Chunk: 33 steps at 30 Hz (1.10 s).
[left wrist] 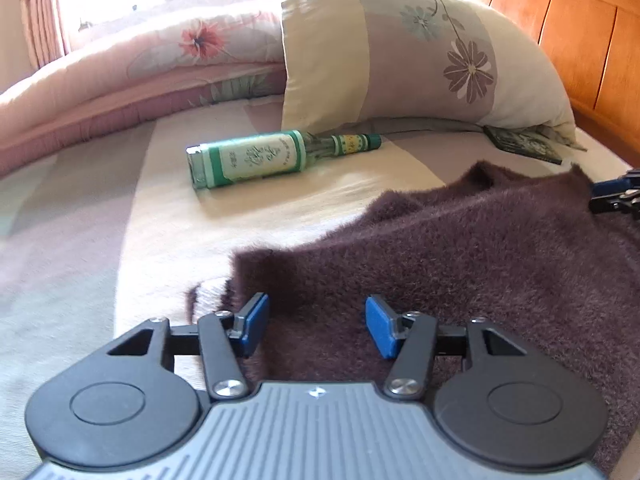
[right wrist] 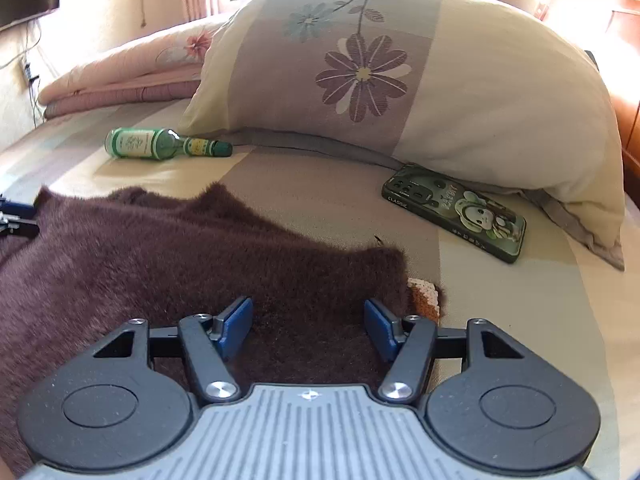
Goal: Fold clothes
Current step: 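Move both open grippers to the folded sweater's side edge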
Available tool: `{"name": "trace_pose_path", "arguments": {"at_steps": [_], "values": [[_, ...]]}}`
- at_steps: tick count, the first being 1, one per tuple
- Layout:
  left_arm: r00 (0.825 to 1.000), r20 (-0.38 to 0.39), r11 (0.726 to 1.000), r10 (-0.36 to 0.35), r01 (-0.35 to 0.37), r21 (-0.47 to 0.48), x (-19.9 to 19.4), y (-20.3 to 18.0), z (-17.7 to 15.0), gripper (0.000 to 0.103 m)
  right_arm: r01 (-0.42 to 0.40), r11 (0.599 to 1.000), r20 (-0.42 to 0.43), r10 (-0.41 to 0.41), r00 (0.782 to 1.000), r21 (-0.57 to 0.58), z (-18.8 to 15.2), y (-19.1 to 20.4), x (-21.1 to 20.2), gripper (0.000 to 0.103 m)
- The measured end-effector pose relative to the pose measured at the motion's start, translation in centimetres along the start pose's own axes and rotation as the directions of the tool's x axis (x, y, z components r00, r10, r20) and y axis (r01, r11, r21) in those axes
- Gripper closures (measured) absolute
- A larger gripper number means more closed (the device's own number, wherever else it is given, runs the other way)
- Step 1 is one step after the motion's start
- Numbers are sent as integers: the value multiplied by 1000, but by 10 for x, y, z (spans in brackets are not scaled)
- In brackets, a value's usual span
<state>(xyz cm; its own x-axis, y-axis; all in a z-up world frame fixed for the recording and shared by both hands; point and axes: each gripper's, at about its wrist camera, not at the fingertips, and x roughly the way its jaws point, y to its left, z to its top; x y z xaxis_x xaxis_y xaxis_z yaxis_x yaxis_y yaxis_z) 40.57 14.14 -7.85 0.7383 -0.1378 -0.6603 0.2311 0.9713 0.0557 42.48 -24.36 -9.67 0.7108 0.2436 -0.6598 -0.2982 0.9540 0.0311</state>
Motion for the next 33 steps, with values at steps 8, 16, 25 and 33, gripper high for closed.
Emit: {"name": "trace_pose_path", "arguments": {"at_steps": [8, 16, 25, 33], "values": [[998, 32, 978, -54, 46, 205, -67, -61, -22, 40, -97, 992, 10, 98, 995, -76, -23, 47, -69, 16], [996, -88, 996, -23, 30, 80, -102, -56, -74, 41, -80, 994, -76, 75, 994, -70, -89, 57, -94, 15], [998, -66, 981, 0, 13, 195, -142, -88, -76, 28, 31, 985, -24, -35, 999, -170, -96, 67, -151, 0], [980, -31, 758, 194, -130, 639, -122, -161, -116, 28, 115, 898, -2, -128, 992, -424, -115, 117, -141, 0]]}}
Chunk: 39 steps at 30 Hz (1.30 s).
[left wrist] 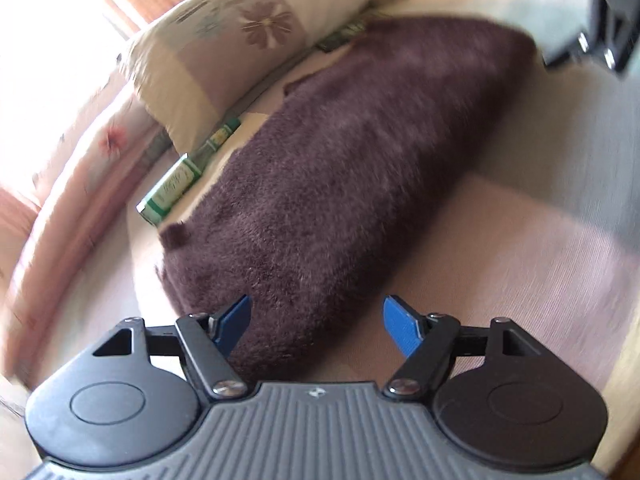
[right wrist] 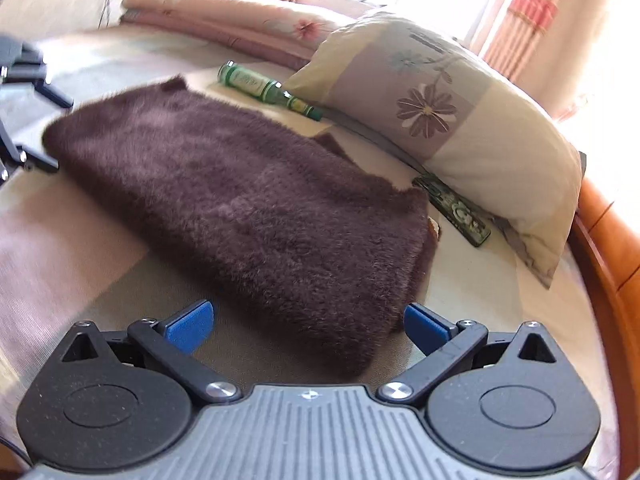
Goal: Fold clothes
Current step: 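Move both open grippers to the folded sweater's side edge, then roll both grippers and close them on the sweater's side edge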
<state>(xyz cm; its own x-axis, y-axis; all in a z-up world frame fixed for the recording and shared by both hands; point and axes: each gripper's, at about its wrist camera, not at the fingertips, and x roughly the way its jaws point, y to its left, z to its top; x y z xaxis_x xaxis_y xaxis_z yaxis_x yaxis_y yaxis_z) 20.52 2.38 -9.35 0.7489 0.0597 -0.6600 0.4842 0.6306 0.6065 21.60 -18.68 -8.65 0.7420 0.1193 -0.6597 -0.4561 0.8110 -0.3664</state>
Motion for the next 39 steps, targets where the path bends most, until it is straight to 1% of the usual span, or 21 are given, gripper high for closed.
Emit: {"name": "trace_pose_path", "arguments": {"at_steps": [2, 5, 8, 12, 16, 20, 23, 24, 25, 27, 28, 29, 31, 32, 33, 35, 37, 38, 39], "values": [[998, -12, 994, 62, -61, 89, 7, -12, -6, 28, 46, 996, -4, -47, 999, -76, -4, 11, 5, 0], [993, -21, 980, 115, -110, 166, 18, -22, -13, 28, 101, 979, -5, -104, 995, -179, -10, 25, 15, 0], [986, -2, 963, 167, -162, 214, 25, -27, -15, 28, 156, 950, -2, -163, 987, -269, -15, 38, 27, 0], [981, 28, 953, 190, -191, 236, 36, -30, -10, 28, 201, 910, -1, -216, 976, -362, -19, 49, 45, 0], [979, 63, 944, 194, -204, 260, 48, -35, 6, 28, 225, 890, 39, -229, 973, -397, -6, 59, 60, 0], [979, 90, 944, 183, -200, 262, 58, -36, 20, 28, 234, 890, 86, -218, 972, -391, 14, 67, 78, 0], [977, 107, 939, 185, -208, 275, 59, -34, 18, 25, 246, 876, 112, -219, 969, -416, 20, 73, 86, 0], [976, 108, 935, 191, -214, 281, 59, -33, 15, 22, 245, 871, 117, -216, 969, -425, 20, 73, 87, 0], [974, 100, 931, 205, -225, 288, 61, -30, 10, 19, 246, 866, 121, -215, 969, -435, 18, 71, 86, 0], [969, 71, 924, 235, -245, 294, 63, -21, 0, 18, 258, 851, 123, -227, 966, -458, 11, 64, 85, 0], [968, 53, 926, 244, -249, 283, 64, -16, -5, 18, 271, 839, 122, -243, 962, -471, 6, 58, 86, 0], [968, 37, 932, 247, -248, 264, 65, -11, -8, 18, 279, 836, 111, -258, 960, -472, 2, 51, 87, 0], [968, 26, 936, 248, -247, 250, 66, -7, -10, 19, 281, 846, 85, -272, 958, -454, -1, 39, 89, 0], [966, 32, 927, 257, -256, 275, 67, -11, -8, 19, 276, 850, 78, -270, 960, -448, -1, 35, 90, 0], [963, 44, 913, 267, -267, 310, 68, -17, -5, 23, 273, 847, 76, -268, 960, -456, 0, 36, 91, 0], [964, 67, 897, 259, -266, 352, 71, -28, 3, 35, 276, 811, 91, -268, 959, -516, 4, 47, 95, 4], [970, 67, 899, 232, -241, 365, 76, -36, 10, 62, 269, 777, 105, -256, 961, -570, 8, 60, 98, 21], [973, 65, 901, 222, -231, 367, 78, -40, 12, 68, 259, 769, 111, -241, 964, -585, 9, 65, 100, 25], [973, 67, 901, 220, -229, 367, 79, -43, 12, 74, 256, 762, 119, -231, 966, -594, 7, 70, 101, 35]]}}
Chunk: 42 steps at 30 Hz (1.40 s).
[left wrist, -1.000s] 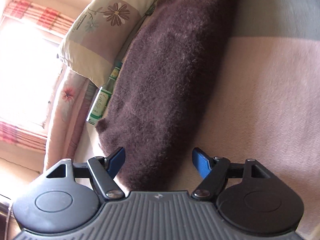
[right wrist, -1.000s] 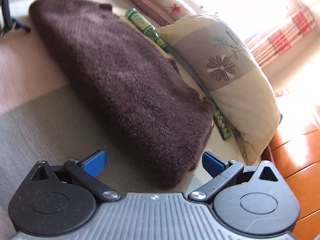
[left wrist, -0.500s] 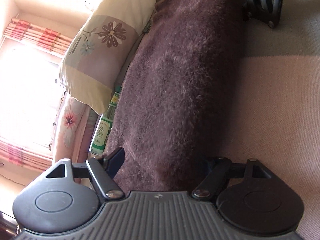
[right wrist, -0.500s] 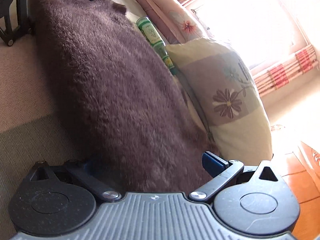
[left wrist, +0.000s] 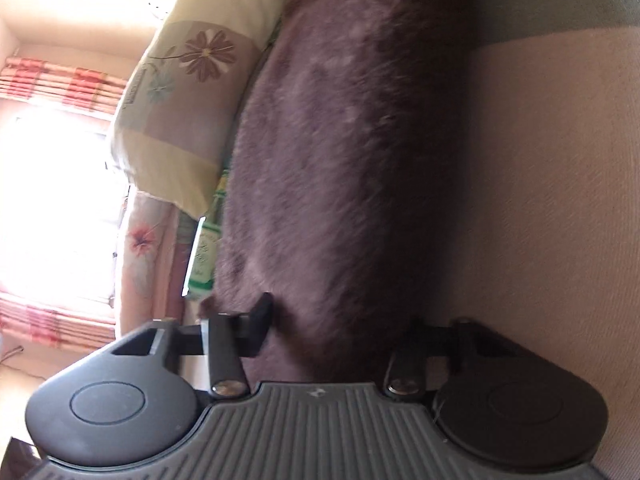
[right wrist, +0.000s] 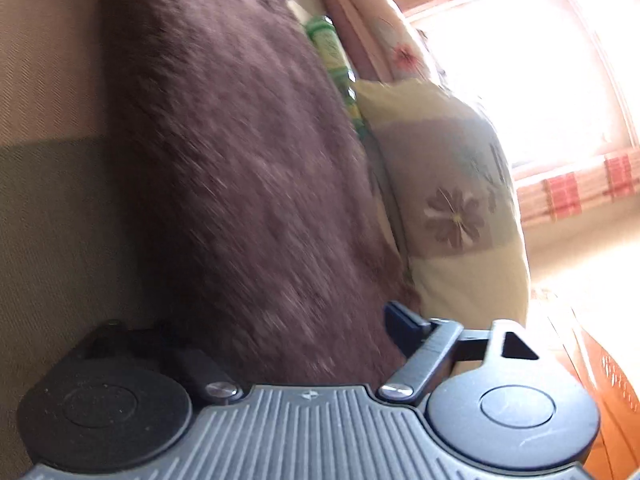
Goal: Fold clothes
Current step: 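Roll both grippers and close them on the sweater's side edge, then fold the held edge over the sweater with both grippers, then open them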
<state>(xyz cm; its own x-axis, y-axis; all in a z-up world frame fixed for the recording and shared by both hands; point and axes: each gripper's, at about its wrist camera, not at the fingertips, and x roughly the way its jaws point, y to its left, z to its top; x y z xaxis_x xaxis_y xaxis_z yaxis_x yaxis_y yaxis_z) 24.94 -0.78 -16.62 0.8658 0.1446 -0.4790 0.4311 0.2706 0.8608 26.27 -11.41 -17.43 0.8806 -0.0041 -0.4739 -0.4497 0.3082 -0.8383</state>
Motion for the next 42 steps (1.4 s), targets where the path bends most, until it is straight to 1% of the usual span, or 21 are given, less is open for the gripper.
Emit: {"name": "trace_pose_path", "arguments": {"at_steps": [1, 2, 4, 5, 6, 7, 9, 10, 11, 12, 13, 14, 15, 16, 17, 21, 24, 30, 33, 37, 42], "values": [[1000, 4, 1000, 8, -8, -3, 0, -2, 0, 76, -2, 1000, 12, 2, 1000, -11, 1, 5, 0, 46], [1000, 9, 1000, 16, -16, -5, 0, -4, -1, 76, -4, 1000, 21, 4, 1000, -9, 0, 9, -1, 50], [1000, 18, 1000, 17, -17, -9, -1, -3, -2, 73, 12, 1000, 35, -13, 999, 19, -4, 11, -3, 52], [1000, 20, 1000, 16, -16, -7, -1, -2, -2, 72, 13, 1000, 39, -14, 999, 24, -5, 11, -4, 52], [1000, 19, 1000, 16, -16, 3, -1, 0, -1, 67, 11, 1000, 42, -13, 999, 27, -6, 10, -5, 50], [1000, 16, 1000, 17, -17, 16, -1, 2, 0, 63, 11, 1000, 40, -11, 999, 13, -5, 8, -5, 45], [1000, 15, 1000, 19, -20, 23, 2, 5, -1, 61, 27, 999, 24, -26, 999, -31, -6, 3, -3, 36], [1000, 13, 1000, 14, -15, 15, 4, 5, -2, 68, 23, 999, 12, -23, 1000, -41, -7, 0, 0, 36], [1000, 8, 1000, 3, -3, -1, 5, 5, -1, 71, 16, 999, -1, -16, 1000, -49, -8, -2, 4, 36], [1000, 5, 1000, 2, -2, -4, 6, 3, 0, 77, 2, 999, -10, -3, 1000, -45, -7, -2, 5, 40], [1000, 3, 1000, 12, -12, 8, 6, -1, 1, 83, -13, 999, -19, 12, 1000, -39, -6, -1, 6, 53], [1000, 0, 1000, 22, -22, 19, 6, -4, 3, 83, -7, 998, -26, 5, 1000, -59, -4, 5, 5, 59], [1000, 0, 999, 26, -26, 22, 6, -4, 4, 84, 5, 996, -32, -8, 999, -86, -2, 12, 5, 69], [1000, 1, 1000, 22, -22, 15, 6, -2, 4, 83, 16, 993, -38, -21, 999, -113, 0, 19, 5, 71], [1000, 3, 1000, 19, -19, 9, 6, 0, 3, 82, 21, 993, -42, -26, 999, -113, 1, 20, 4, 71], [1000, 11, 1000, 20, -20, 8, 1, 6, 2, 82, -10, 996, -47, 6, 999, -90, 1, 9, 2, 72], [999, 22, 999, 31, -31, -17, -6, 14, 1, 83, -11, 993, -50, 5, 999, -114, 3, 5, -1, 73], [999, 26, 999, 38, -38, -14, -27, 22, 2, 85, -23, 999, -41, 21, 999, -49, 5, -16, -15, 75], [999, 31, 1000, 26, -26, -10, -46, 21, 1, 85, -52, 998, -43, 51, 998, -34, 3, -18, -28, 75], [999, 39, 1000, 4, -4, 1, -81, 15, 0, 85, -88, 996, -46, 87, 995, -26, -3, -15, -54, 75], [999, 43, 1000, -20, 19, 23, -129, -2, -3, 85, -135, 991, -47, 135, 990, 5, -15, -4, -101, 75]]}}
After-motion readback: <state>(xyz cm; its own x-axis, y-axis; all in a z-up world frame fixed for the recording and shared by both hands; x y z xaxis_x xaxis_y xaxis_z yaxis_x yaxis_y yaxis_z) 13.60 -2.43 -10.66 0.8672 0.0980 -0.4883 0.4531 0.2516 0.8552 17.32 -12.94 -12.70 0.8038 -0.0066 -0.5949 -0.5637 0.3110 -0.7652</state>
